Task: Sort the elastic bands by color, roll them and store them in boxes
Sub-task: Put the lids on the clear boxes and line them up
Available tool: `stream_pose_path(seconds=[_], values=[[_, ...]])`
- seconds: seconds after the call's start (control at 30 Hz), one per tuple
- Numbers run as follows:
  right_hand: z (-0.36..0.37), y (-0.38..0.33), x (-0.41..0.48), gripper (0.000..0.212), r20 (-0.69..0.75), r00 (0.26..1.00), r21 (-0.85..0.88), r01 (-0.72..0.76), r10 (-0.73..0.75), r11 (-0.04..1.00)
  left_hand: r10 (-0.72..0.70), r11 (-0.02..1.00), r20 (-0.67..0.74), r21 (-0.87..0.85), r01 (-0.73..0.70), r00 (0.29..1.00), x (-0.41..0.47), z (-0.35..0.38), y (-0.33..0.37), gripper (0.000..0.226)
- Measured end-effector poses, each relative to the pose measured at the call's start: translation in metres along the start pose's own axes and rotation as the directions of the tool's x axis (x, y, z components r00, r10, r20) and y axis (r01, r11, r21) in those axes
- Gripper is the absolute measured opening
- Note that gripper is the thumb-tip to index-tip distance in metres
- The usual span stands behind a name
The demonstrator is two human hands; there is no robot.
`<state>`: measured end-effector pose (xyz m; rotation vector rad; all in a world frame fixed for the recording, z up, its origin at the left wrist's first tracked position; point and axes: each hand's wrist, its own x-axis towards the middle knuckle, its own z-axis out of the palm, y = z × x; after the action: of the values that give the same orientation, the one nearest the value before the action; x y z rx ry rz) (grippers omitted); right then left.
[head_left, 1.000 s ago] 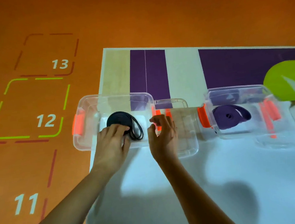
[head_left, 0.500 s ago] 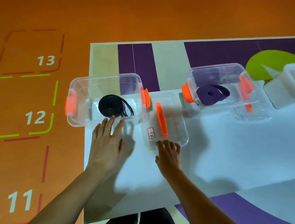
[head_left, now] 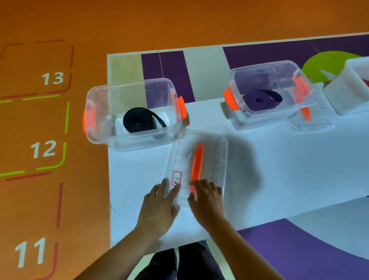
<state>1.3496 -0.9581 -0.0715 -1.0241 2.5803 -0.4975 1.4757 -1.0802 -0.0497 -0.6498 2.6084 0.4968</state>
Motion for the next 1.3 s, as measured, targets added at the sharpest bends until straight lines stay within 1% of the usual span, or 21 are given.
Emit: stream_pose_path(seconds=[0.03,0.1,0.17,0.27,0.3,0.37,0.43,0.47,0.53,0.6,0.67,0.77,0.83,0.9,0.97,1.03,1.13,1.23,1.3], values=[[-0.009,0.005,0.010,0.039,0.009,1.000,-0.022,-0.027,0.027,0.999,-0.007,1.000,0.036,0.002,0.007,0.999,-0.001,0.010,-0.002,0.059],[-0.027,0.017,0.035,0.050,0.087,0.994,-0.090,-0.056,0.064,0.994,0.000,1.000,0.026,0.003,0.000,1.000,-0.005,0.020,-0.004,0.057],[-0.042,0.025,0.062,0.060,0.136,0.987,-0.157,-0.067,0.088,0.985,-0.009,0.998,0.024,0.056,0.007,1.000,-0.010,0.025,-0.008,0.054],[-0.049,0.024,0.096,0.069,0.179,0.981,-0.201,-0.040,0.076,0.979,-0.001,0.994,-0.057,0.105,0.006,0.998,-0.016,0.026,-0.019,0.046],[-0.047,0.023,0.102,0.071,0.203,0.976,-0.206,-0.037,0.080,0.978,-0.030,0.995,-0.075,0.092,0.037,0.997,-0.019,0.023,-0.024,0.045],[-0.040,0.019,0.107,0.073,0.264,0.959,-0.223,-0.040,0.100,0.974,-0.142,0.987,-0.098,0.057,0.148,0.985,-0.025,0.016,-0.038,0.042],[-0.030,0.012,0.102,0.076,0.336,0.936,-0.239,-0.020,0.102,0.971,-0.233,0.970,-0.113,0.051,0.240,0.966,-0.032,0.013,-0.052,0.045],[-0.024,0.008,0.095,0.076,0.348,0.933,-0.242,-0.008,0.094,0.970,-0.288,0.954,-0.120,0.047,0.295,0.950,-0.037,0.011,-0.057,0.049],[-0.011,-0.001,0.081,0.069,0.317,0.945,-0.218,-0.015,0.086,0.976,-0.421,0.907,-0.093,-0.007,0.422,0.902,-0.048,0.011,-0.064,0.058],[-0.003,-0.010,0.067,0.062,0.279,0.951,-0.127,-0.105,0.138,0.986,-0.538,0.836,-0.009,-0.131,0.533,0.843,-0.057,0.016,-0.067,0.066],[0.002,-0.019,0.054,0.062,0.267,0.944,-0.055,-0.188,0.196,0.981,-0.590,0.751,0.068,-0.317,0.579,0.804,-0.066,0.017,-0.066,0.065],[0.006,-0.032,0.035,0.064,0.250,0.943,-0.016,-0.221,0.218,0.975,-0.552,0.702,0.066,-0.502,0.505,0.832,-0.078,0.020,-0.063,0.053],[0.006,-0.040,0.025,0.065,0.227,0.943,0.070,-0.264,0.242,0.962,-0.559,0.633,0.061,-0.613,0.473,0.827,-0.086,0.020,-0.064,0.051],[0.006,-0.045,0.017,0.071,0.201,0.948,0.199,-0.285,0.245,0.938,-0.601,0.564,-0.003,-0.710,0.421,0.799,-0.094,0.019,-0.070,0.052],[0.006,-0.051,0.011,0.074,0.145,0.968,0.345,-0.244,0.205,0.906,-0.660,0.528,-0.130,-0.782,0.333,0.740,-0.103,0.015,-0.079,0.052],[0.001,-0.058,0.003,0.066,0.066,0.987,0.428,-0.159,0.145,0.889,-0.691,0.548,-0.256,-0.796,0.257,0.676,-0.111,0.007,-0.083,0.049],[-0.011,-0.070,-0.002,0.056,-0.064,0.994,0.466,-0.046,0.086,0.884,-0.703,0.588,-0.393,-0.790,0.174,0.593,-0.116,-0.013,-0.089,0.049],[-0.024,-0.080,0.008,0.056,-0.150,0.988,0.486,0.037,0.042,0.873,-0.690,0.627,-0.477,-0.770,0.119,0.545,-0.114,-0.038,-0.099,0.053],[-0.035,-0.087,0.024,0.057,-0.215,0.976,0.503,0.084,0.030,0.860,-0.686,0.623,-0.502,-0.779,0.070,0.527,-0.105,-0.059,-0.108,0.055]])
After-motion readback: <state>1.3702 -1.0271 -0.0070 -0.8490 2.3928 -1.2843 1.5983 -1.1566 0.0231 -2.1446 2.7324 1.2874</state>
